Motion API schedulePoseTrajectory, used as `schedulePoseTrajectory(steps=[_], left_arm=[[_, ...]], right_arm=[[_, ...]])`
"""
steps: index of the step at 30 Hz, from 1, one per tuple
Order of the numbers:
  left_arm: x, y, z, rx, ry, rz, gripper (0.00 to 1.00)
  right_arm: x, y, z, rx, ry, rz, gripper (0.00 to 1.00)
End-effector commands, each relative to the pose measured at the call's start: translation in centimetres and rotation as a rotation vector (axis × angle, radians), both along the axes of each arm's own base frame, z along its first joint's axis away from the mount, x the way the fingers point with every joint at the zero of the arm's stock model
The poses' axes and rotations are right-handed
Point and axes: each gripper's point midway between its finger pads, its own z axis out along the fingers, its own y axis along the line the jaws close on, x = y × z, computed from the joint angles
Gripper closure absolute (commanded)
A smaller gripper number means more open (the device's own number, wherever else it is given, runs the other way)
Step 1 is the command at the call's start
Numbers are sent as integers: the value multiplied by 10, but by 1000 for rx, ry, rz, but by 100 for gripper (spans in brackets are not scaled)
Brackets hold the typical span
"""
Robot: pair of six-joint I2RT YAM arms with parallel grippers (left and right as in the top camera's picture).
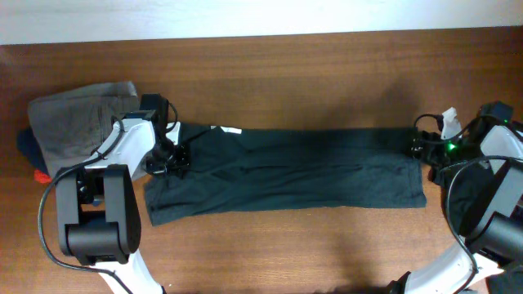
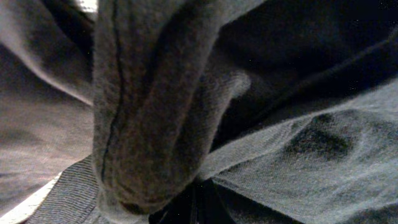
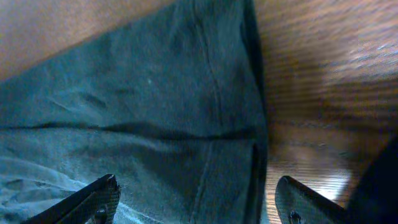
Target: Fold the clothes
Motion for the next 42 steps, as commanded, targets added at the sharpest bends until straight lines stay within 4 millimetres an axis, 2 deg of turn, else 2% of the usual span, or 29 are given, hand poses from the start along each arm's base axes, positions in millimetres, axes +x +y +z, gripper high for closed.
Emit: schedulePoseTrajectory(steps=[1,4,6,7,8,9,11,12,16,20,22,24,26,28,30,32,35,38,42], left_arm=[[-23,20,-38,103,103,14,100],[-23,17,-38,86,103,14,100],[-23,16,-38,85,103,14,100],[-23,16,-38,85,103,14,100],[-23,16,-38,85,103,14,100],[-23,16,-38,85,103,14,100],[-23,17,-38,85,102,14,100],[-23,17,-38,85,102,15,100],[-23,16,-38,85,103,14,100],[-22,16,-37,81,102,14,100],[-20,11,-31,57,100,15,100],[-13,3,-14,5,99,18,100],[-3,-2,6,-20,83,19,99],[6,-2,23,-24,59,18,96],[17,-4,41,-32,26,18,87],[31,-4,62,-37,-26,17,82],[42,-4,82,-36,-72,16,79],[48,-4,93,-36,-95,11,79],[47,-4,96,-36,-89,4,78]], right_arm=[[-7,22,-14,54,47,41,16],[-10,36,-20,67,72,72,21],[-12,48,-22,74,89,105,28],[-13,56,-22,74,98,136,39],[-14,58,-22,71,101,142,43],[-13,61,-23,65,104,152,53],[-12,63,-23,57,105,163,65],[-12,63,-23,57,104,162,69],[-11,54,-20,49,104,138,96],[-5,31,1,19,85,92,96],[-2,9,20,-33,74,52,96],[1,-30,50,-131,62,-35,96],[5,-57,82,-182,25,-85,96],[8,-71,106,-202,-9,-104,96],[12,-78,125,-218,-41,-117,96],[18,-79,141,-233,-66,-113,96],[23,-69,152,-236,-77,-89,96],[28,-48,156,-229,-73,-40,96],[27,-9,152,-210,-17,48,96]])
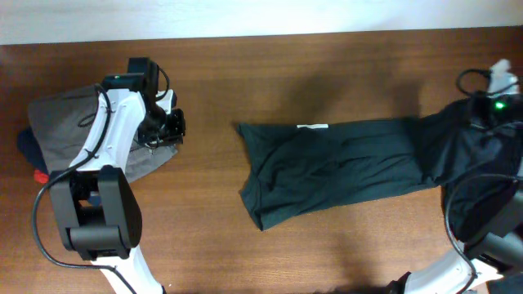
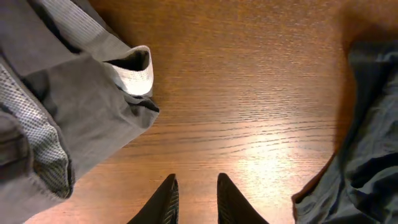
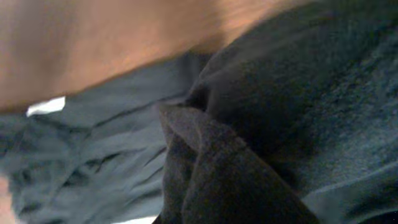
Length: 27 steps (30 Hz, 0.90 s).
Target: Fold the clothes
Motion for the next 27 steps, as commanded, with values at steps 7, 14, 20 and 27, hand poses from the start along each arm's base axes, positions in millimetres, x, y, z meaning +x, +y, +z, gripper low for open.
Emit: schedulePoseTrajectory(steps=[7,14,20,27], left_arm=[[-2,2,15,8,-17,-21,78],[-7,2,15,8,1,-21,78],[-10,2,15,9,11,-36,78],[-10,2,15,8,14,-35,78]], right_arm=[[2,114,0,-35,128,242,96],[-15,182,-27,-78,230,431,92],[-31,204,-48,-115,309,468,50],[-20,178,-37,-99,269,345,45]])
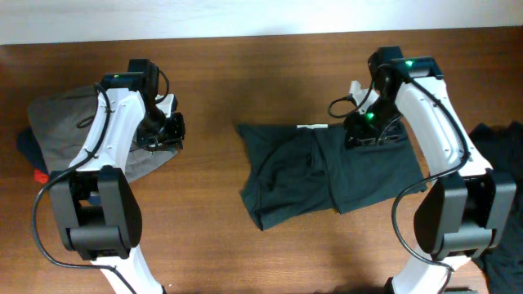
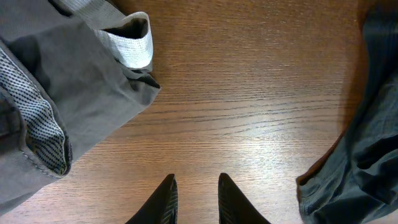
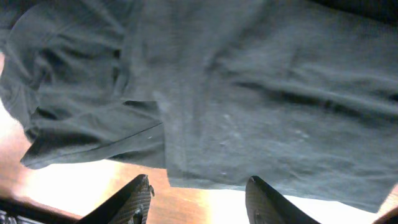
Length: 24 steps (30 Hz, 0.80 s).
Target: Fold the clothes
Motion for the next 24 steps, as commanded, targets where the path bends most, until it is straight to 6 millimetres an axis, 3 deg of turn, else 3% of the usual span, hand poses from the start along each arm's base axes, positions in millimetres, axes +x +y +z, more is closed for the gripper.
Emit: schedulePoseTrajectory(steps=[1,6,7,11,16,18,21,24], left_arm=[[4,2,14,6,-42,-18,78],[4,0,14,-8,-44,-17,77],[4,-5,15,-34,-41,-18,73],[1,-48,18,-250,-39,-41,64],[-17,-113,-5,-399,-27,-160,39],[-26,-133,-18,-414,-24,-197,4],[-35,-157,-36,-420,-19,-181,1],[-39,-166,-51,-402,-11,-124,1]], right_arm=[[6,-27,8,-20,-24,-123,46],[8,-50,0,1,1,-210,46],[9,-53,0,0,-3,-220,44],[14,-67,0,8,-26,-263,41],[20,-81,3,89,-55,-335,41],[20,-86,5,111,-59,-356,41],[18,-91,5,126,-57,-374,41],[18,-92,5,127,-56,-373,41]])
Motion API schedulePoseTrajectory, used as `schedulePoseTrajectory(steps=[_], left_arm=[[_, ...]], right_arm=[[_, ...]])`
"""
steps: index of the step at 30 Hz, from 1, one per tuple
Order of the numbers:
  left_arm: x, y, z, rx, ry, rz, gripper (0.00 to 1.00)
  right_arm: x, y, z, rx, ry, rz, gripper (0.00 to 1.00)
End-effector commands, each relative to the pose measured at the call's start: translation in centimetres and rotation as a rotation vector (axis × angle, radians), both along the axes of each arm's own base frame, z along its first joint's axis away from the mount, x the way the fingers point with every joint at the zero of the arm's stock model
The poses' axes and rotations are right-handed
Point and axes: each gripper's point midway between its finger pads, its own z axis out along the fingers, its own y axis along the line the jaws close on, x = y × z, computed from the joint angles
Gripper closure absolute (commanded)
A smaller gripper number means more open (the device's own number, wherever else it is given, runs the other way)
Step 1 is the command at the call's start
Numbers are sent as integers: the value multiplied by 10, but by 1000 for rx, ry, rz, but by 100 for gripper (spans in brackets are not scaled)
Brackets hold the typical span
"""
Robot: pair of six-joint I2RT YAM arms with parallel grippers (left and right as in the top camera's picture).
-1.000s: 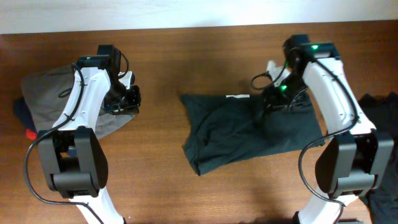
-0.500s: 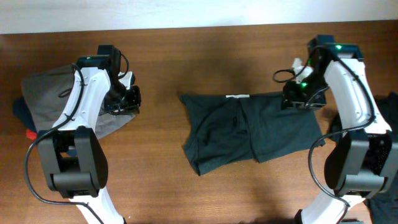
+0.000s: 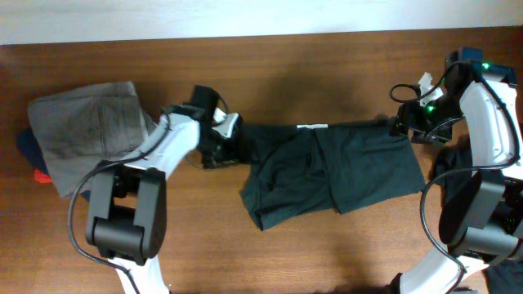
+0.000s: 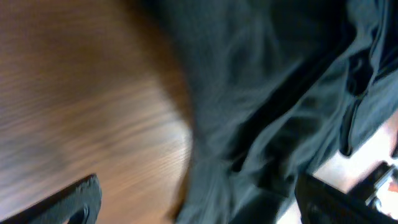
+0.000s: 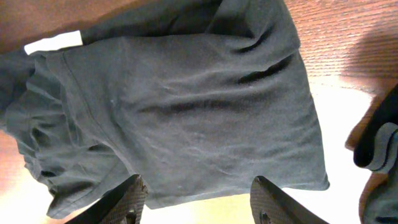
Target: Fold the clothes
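Note:
A dark green garment lies folded over on itself in the middle of the table, with a white label at its far edge. My left gripper is at its left end, open wide. In the blurred left wrist view the cloth fills the right side, and the gripper holds nothing. My right gripper hangs open over the far right corner. In the right wrist view the garment spreads beyond the empty gripper.
A folded grey garment lies at the far left on top of something dark blue and something red. More dark clothes lie at the right edge, also seen in the right wrist view as a dark heap. Bare wood surrounds the green garment.
My left gripper was beside the grey pile with its fingers close together. It is now wide open at the green garment's left end. My right gripper has moved from over the garment's middle to its far right corner.
At first the green garment lay stretched across the table, my left gripper shut on its left end, the right open at the other. Then it lay further right, its right end in my right gripper, the left arm by the grey pile. Later it lay folded shorter, both grippers free.

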Motion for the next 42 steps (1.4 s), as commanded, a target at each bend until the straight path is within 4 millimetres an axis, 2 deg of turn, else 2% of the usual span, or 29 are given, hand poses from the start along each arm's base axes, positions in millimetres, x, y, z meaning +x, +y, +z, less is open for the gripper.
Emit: schedulePoseTrajectory(steps=[1,6,10,11,14,15,18,20,21,23,28,32,35,37,39,42], left_arm=[[-10,-8,-8,-4,72,125,1],[-17,-17,-28,-12,104,179,1],[-29,-47,-39,-79,146,119,6],[-39,-60,-47,-91,181,98,11],[-50,-68,-58,-73,210,70,30],[-51,-69,-58,-73,212,68,40],[-46,-67,-56,-77,206,78,78],[-42,-61,-55,-77,208,93,93],[-40,-55,-53,-74,211,97,99],[-36,-41,-46,-65,219,94,99],[-11,17,-6,-8,188,111,100],[18,67,43,83,82,96,99],[34,91,80,177,14,80,99],[43,94,105,211,-33,76,99],[50,88,131,221,-95,57,99],[55,67,159,228,-175,12,100]], right_arm=[[4,5,2,37,-11,0,41],[6,9,3,49,-19,4,41],[6,9,3,54,-22,5,41],[6,9,3,54,-22,5,41],[6,10,4,57,-21,5,41],[6,10,4,57,-20,5,42],[6,10,4,58,-20,5,42],[6,10,4,57,-20,4,42],[6,10,4,57,-20,4,42],[5,10,4,58,-18,4,42],[5,10,4,59,-17,4,42],[5,10,4,59,-18,4,42],[7,13,5,76,-27,5,42],[9,15,6,91,-35,5,42],[10,15,6,91,-40,5,42],[10,15,6,91,-42,5,42]])
